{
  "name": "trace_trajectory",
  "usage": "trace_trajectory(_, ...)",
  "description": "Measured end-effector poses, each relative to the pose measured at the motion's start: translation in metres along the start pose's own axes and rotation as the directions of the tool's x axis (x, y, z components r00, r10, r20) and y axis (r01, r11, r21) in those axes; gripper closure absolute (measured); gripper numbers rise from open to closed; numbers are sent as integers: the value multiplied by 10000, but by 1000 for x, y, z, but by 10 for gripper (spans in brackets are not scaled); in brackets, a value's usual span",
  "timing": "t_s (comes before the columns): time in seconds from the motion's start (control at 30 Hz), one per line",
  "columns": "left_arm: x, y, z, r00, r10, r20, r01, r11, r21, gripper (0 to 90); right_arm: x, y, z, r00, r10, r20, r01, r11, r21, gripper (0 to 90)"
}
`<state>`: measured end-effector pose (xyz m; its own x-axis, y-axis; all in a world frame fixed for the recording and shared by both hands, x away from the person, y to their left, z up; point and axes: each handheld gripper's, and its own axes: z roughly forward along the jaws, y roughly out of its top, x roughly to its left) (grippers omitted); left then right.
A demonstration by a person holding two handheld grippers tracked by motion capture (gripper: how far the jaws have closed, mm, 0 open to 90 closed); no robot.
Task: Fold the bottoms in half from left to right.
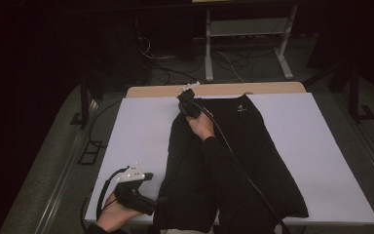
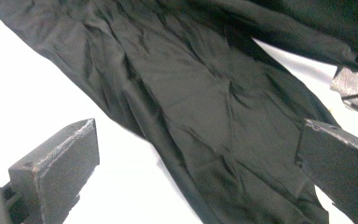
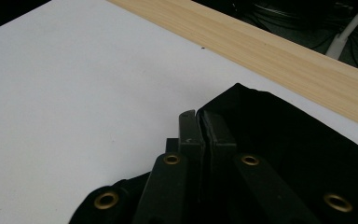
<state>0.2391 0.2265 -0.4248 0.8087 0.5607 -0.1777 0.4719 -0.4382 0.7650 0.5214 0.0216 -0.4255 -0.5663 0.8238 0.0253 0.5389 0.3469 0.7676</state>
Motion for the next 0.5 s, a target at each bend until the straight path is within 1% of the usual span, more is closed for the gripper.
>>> trace_trajectory(0.17, -1, -2, 0, 9999, -14, 171, 8, 9994, 350, 0, 0, -1, 0, 10000, -5, -18, 5, 10000, 17, 860)
trace_trajectory(0.23, -1, -3, 0, 9995, -114, 310, 96, 9983, 579, 0, 0, -2, 0, 10000, -40, 1, 40, 10000, 62, 860)
trace_trajectory(0.33, 1, -6, 1, 9992, -200, 355, 166, 9956, 923, 0, 1, -3, 0, 10000, -76, -36, 76, 10000, 60, 860)
trace_trajectory(0.37, 2, -7, 1, 9992, -203, 358, 168, 9954, 944, 0, 2, -3, 0, 10000, -74, -56, 74, 10000, 55, 860)
trace_trajectory(0.43, 4, -8, -2, 9989, -305, 366, 274, 9962, 829, 2, 2, -4, -1, 10000, -74, -64, 74, 10000, 57, 860)
trace_trajectory(0.5, 6, -9, -3, 9981, -354, 511, 318, 9970, 708, 51, 1, -4, -1, 10000, -47, -70, 47, 10000, 31, 860)
